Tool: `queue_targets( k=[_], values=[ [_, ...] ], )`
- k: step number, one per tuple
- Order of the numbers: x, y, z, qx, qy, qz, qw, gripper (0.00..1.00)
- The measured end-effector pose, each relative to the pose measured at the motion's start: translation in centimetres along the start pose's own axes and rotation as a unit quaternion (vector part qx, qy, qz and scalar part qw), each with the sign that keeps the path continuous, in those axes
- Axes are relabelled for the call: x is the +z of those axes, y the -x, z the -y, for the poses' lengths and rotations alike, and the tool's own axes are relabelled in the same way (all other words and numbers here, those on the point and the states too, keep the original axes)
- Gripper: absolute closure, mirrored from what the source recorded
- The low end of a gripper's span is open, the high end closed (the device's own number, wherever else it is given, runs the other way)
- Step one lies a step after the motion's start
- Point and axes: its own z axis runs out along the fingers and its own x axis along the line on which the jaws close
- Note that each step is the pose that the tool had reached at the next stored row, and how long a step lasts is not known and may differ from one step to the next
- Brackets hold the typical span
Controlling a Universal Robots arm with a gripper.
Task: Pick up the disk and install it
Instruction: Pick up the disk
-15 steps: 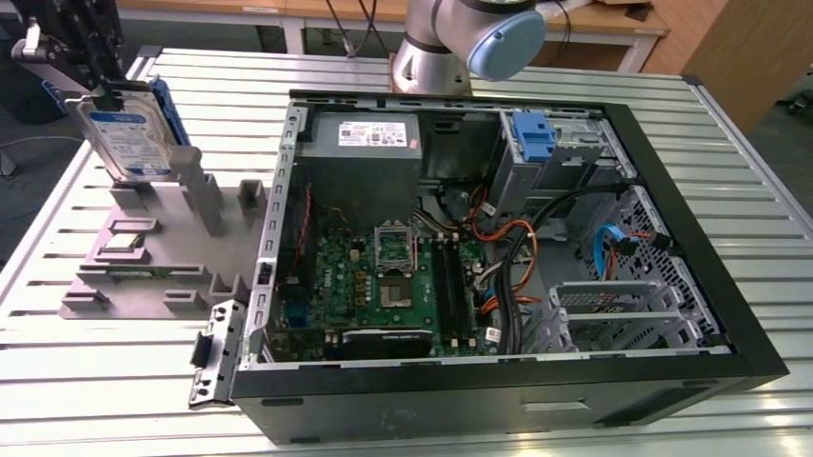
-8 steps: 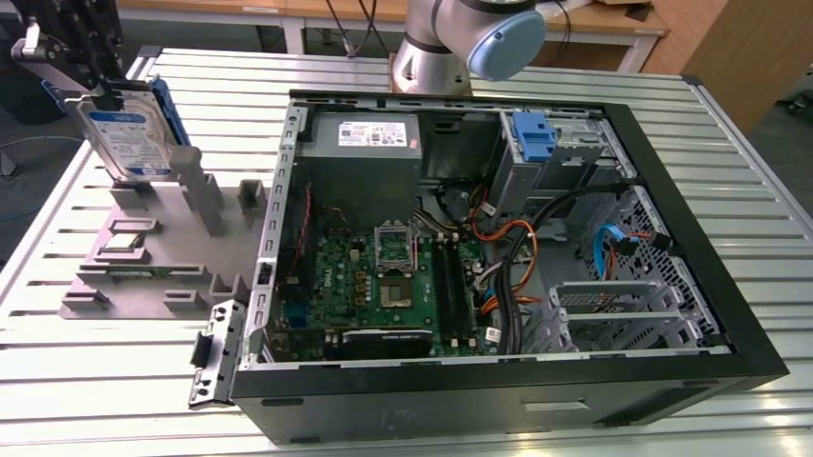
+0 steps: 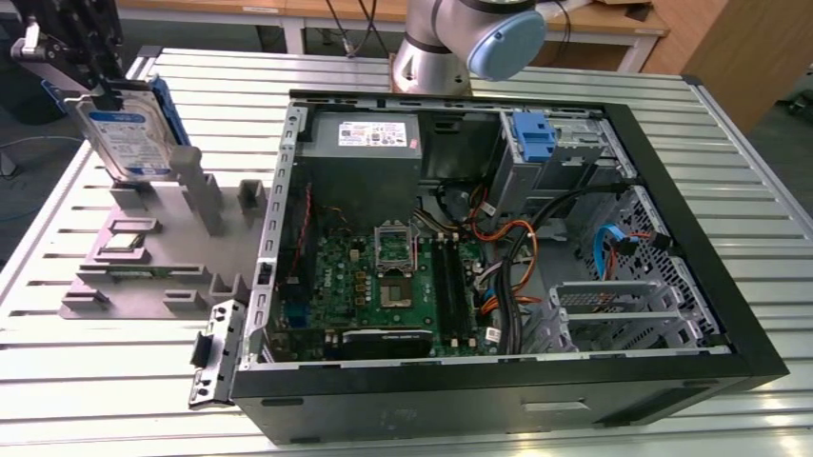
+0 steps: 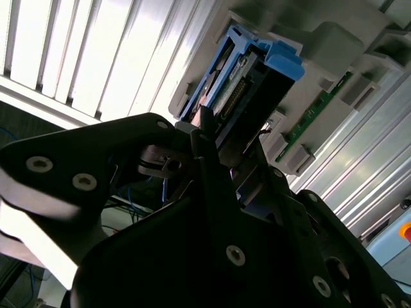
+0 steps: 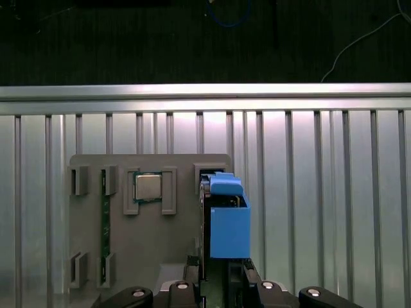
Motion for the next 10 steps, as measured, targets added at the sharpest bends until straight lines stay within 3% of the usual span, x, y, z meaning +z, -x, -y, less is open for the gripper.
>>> queue_targets(
  k=[6, 10],
  values=[
    [-1.27, 0.06, 0.00, 0.000, -0.0002, 0.0001, 1.0000, 0.65],
    [-2.83, 0.13, -0.01, 0.000, -0.0001, 0.0001, 1.0000, 0.65]
  ],
)
